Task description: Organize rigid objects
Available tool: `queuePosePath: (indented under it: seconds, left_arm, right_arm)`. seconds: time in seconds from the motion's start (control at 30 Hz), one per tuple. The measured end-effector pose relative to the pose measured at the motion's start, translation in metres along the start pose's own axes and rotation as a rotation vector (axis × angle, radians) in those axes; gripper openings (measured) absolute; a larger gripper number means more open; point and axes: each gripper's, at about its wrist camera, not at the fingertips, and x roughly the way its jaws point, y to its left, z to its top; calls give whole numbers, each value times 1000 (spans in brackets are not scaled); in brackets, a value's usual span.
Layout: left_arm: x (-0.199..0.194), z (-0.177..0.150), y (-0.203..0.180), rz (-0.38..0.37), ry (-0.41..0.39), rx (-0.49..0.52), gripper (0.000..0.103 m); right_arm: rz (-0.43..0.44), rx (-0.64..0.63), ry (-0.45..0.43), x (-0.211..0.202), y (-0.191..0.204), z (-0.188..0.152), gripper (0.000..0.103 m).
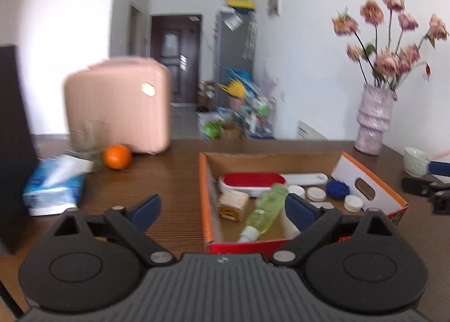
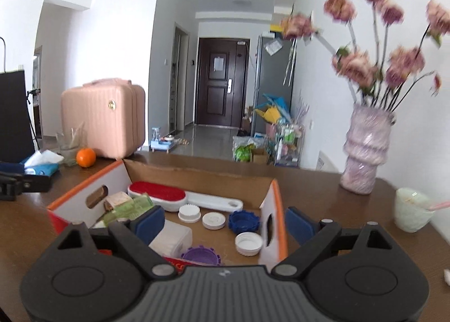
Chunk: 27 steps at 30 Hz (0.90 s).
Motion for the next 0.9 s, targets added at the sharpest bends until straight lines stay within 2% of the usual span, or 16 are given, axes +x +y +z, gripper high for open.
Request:
queuePosePath:
  seconds: [0.1, 0.17, 0.3, 0.9]
  left_arm:
    - [-41, -2, 2, 43, -51, -17, 103]
    - [-67, -5, 2, 53, -75, -20, 103]
    - [-111, -16, -3, 73, -99, -11, 103]
    - [-260, -87, -30, 21, -158, 13, 103]
  right_arm:
    - [3, 18, -16, -34, -2, 7, 94]
    - [16, 42, -23, -55, -2, 8, 101]
    - [56, 78, -21, -89, 7, -4, 103]
    - [100, 93, -60, -256, 51, -80, 103]
